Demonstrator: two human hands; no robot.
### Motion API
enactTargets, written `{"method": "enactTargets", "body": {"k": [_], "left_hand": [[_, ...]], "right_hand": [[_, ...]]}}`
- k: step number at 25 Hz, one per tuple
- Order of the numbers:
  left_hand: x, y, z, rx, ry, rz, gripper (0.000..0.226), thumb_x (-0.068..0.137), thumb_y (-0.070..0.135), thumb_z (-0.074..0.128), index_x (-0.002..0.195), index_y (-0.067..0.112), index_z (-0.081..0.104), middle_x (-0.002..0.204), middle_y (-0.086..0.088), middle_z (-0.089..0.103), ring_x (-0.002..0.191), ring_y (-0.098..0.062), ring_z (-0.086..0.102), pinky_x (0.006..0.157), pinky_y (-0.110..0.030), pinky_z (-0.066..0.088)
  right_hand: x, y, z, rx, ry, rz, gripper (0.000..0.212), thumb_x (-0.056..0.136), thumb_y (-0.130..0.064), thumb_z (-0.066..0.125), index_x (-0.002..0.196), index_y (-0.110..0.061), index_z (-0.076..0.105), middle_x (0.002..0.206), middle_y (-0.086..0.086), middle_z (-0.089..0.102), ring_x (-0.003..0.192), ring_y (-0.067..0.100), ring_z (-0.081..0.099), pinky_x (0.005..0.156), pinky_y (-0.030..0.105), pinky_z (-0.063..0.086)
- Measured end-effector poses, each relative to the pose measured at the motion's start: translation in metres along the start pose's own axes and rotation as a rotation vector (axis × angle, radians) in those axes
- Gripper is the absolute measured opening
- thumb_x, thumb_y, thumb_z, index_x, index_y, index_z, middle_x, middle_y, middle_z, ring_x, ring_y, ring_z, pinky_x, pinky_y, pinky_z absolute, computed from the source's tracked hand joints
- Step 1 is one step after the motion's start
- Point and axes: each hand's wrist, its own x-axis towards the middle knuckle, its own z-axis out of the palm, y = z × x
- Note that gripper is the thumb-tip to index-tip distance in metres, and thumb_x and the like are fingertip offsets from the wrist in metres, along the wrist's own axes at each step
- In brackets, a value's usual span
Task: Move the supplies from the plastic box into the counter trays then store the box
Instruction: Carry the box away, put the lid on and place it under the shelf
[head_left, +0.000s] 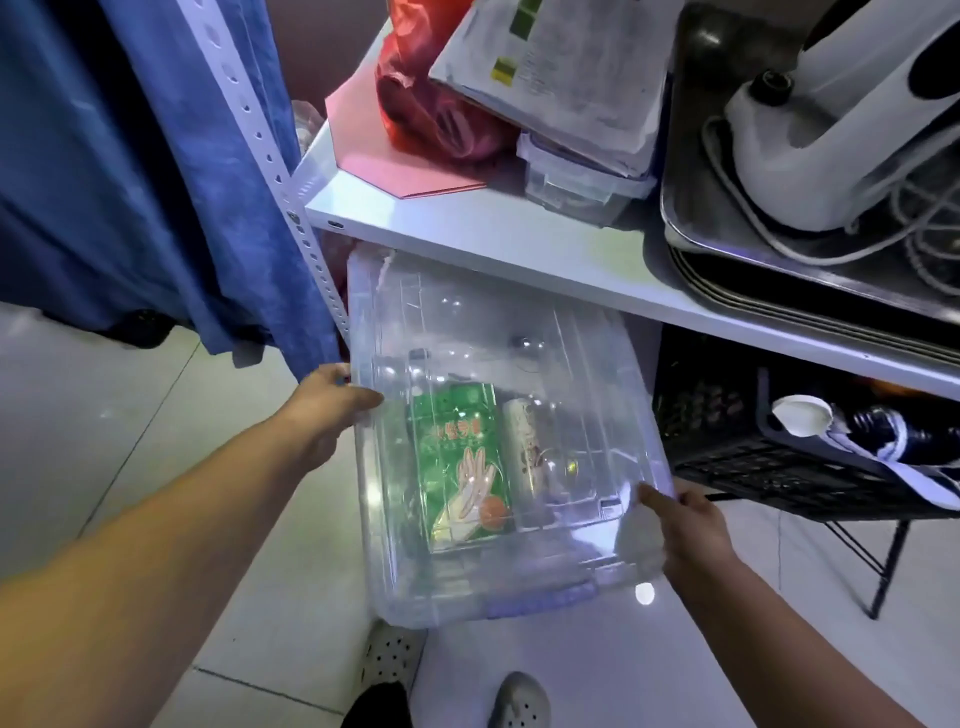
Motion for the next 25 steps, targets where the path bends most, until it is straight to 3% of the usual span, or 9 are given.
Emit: {"method": "enactTargets", "body": {"k": [4,7,9,12,14,16,19,21,25], "left_hand": [[0.007,-0.009,-0.016,0.010,-0.039,-0.069,0.021,0.083,-0.006,0.057,0.104,-0.003,0.059,0.094,-0.016,0.063,0.072,-0.020,0.060,0.068,-0.027,0.050],[0.006,-0.019,-0.035,-0.028,0.021,-0.137,0.006,0.085,0.003,0.059,0.082,0.008,0.058,0.072,-0.005,0.068,0.057,-0.013,0.065,0.056,-0.026,0.049],[0.011,-0.018,-0.044,-0.069,0.056,-0.181,0.014,0.085,0.005,0.060,0.079,0.013,0.050,0.077,-0.006,0.063,0.061,-0.015,0.062,0.056,-0.029,0.050],[0.027,-0.007,-0.043,-0.168,0.039,-0.239,0.017,0.085,-0.003,0.055,0.085,0.013,0.048,0.088,-0.011,0.060,0.069,-0.022,0.059,0.056,-0.036,0.057],[0.043,0.007,-0.035,-0.210,0.025,-0.232,0.020,0.086,-0.009,0.049,0.102,0.003,0.051,0.097,-0.019,0.060,0.070,-0.027,0.059,0.050,-0.034,0.059],[0.061,0.021,-0.023,-0.271,0.047,-0.212,0.030,0.089,-0.007,0.048,0.118,-0.007,0.048,0.104,-0.024,0.058,0.074,-0.032,0.060,0.052,-0.035,0.060],[0.082,0.043,-0.006,-0.327,0.106,-0.208,0.013,0.092,0.007,0.053,0.102,0.000,0.054,0.089,-0.014,0.059,0.069,-0.025,0.060,0.071,-0.033,0.059],[0.093,0.055,0.002,-0.307,0.119,-0.194,0.009,0.092,0.010,0.055,0.096,0.002,0.056,0.088,-0.012,0.058,0.072,-0.024,0.060,0.056,-0.024,0.059],[0.108,0.065,0.013,-0.346,0.190,-0.191,0.028,0.091,0.004,0.053,0.119,0.003,0.051,0.108,-0.013,0.058,0.072,-0.024,0.062,0.032,-0.018,0.047]], "right_hand": [[-0.013,-0.012,0.044,0.089,0.055,0.096,0.020,0.081,-0.013,0.070,0.091,-0.003,0.055,0.067,0.006,0.047,0.055,0.019,0.043,0.051,0.025,0.034],[-0.011,-0.028,0.078,0.080,0.088,0.153,0.019,0.081,-0.021,0.071,0.078,-0.010,0.056,0.059,0.000,0.042,0.033,0.007,0.043,0.034,0.016,0.034],[-0.005,-0.041,0.098,0.080,0.084,0.183,0.027,0.081,-0.023,0.070,0.065,-0.017,0.049,0.052,-0.001,0.038,0.021,0.004,0.034,0.031,0.014,0.029],[0.007,-0.057,0.118,0.196,0.056,0.164,0.032,0.086,-0.012,0.063,0.060,-0.019,0.046,0.045,-0.003,0.039,0.029,0.005,0.035,0.034,0.020,0.030],[0.015,-0.069,0.124,0.250,0.025,0.091,0.028,0.089,-0.004,0.054,0.065,-0.019,0.049,0.057,-0.003,0.044,0.044,0.005,0.043,0.032,0.015,0.038],[0.023,-0.081,0.123,0.442,-0.015,0.049,0.028,0.090,0.002,0.047,0.074,-0.021,0.052,0.074,-0.002,0.047,0.058,0.001,0.050,0.048,0.007,0.042],[0.032,-0.094,0.119,0.644,-0.091,-0.017,0.034,0.092,0.007,0.042,0.102,-0.023,0.055,0.095,0.002,0.048,0.083,0.001,0.049,0.084,0.018,0.046],[0.032,-0.099,0.120,0.526,-0.108,-0.055,0.031,0.091,0.006,0.043,0.078,-0.021,0.049,0.080,0.001,0.045,0.069,0.006,0.046,0.073,0.021,0.046],[0.028,-0.087,0.111,0.291,-0.023,-0.046,0.016,0.088,0.003,0.053,0.089,-0.012,0.058,0.082,0.005,0.057,0.074,0.016,0.057,0.080,0.030,0.049]]}}
